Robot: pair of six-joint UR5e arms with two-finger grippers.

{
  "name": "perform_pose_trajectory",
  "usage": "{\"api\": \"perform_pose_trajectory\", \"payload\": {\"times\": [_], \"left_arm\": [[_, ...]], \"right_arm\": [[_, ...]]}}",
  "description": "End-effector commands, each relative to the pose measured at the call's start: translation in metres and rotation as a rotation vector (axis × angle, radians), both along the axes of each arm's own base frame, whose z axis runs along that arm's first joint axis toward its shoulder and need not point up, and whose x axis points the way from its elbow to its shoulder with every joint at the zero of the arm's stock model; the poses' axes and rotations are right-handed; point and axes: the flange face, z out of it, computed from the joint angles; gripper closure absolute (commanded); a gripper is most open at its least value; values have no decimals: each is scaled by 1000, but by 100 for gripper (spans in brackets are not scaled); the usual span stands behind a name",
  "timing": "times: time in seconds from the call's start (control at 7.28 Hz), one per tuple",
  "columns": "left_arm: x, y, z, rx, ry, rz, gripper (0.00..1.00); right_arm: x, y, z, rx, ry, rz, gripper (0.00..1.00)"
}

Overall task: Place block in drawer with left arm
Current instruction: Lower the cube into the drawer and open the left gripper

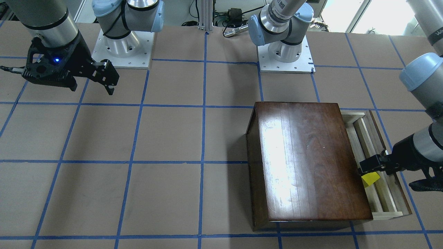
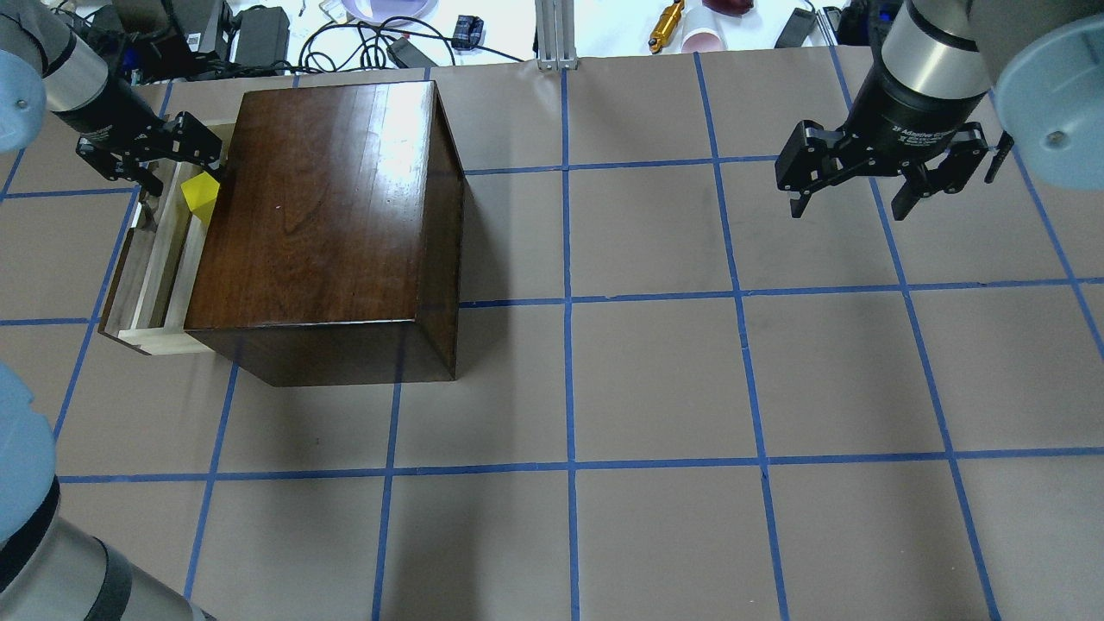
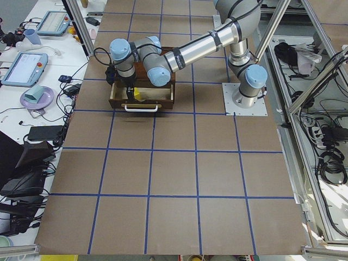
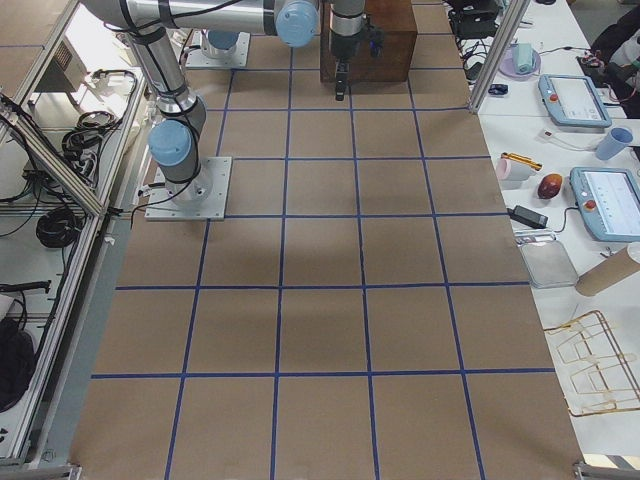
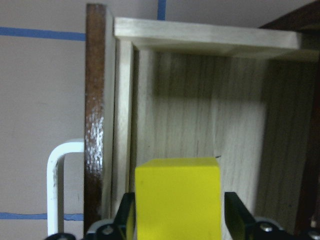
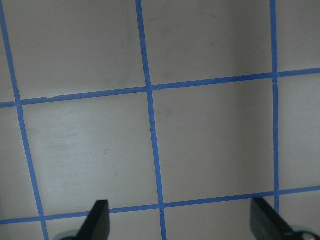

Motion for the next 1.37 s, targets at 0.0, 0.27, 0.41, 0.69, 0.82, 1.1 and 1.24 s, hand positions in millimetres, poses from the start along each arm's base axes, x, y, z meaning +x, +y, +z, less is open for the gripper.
{"api": "perform_pose_trajectory", "payload": {"times": [0.0, 0.27, 0.41, 0.69, 0.82, 1.1, 1.24], "left_arm": [[-3, 6, 24, -4, -5, 0, 0], [-1, 15, 61, 6, -45, 0, 0], [-4, 21, 84, 15, -44, 11, 0], [-22, 31, 109, 23, -58, 67, 0], [-51, 34, 118, 19, -67, 53, 0], [-108, 35, 125, 15, -89, 15, 0], [-121, 31, 119, 18, -83, 1, 0]], "right_arm": [[0, 0, 0, 0, 0, 0, 0], [0, 0, 0, 0, 0, 0, 0], [0, 0, 0, 0, 0, 0, 0], [0, 0, 0, 0, 0, 0, 0], [0, 0, 0, 0, 0, 0, 0], [0, 0, 0, 0, 0, 0, 0], [0, 0, 0, 0, 0, 0, 0]]}}
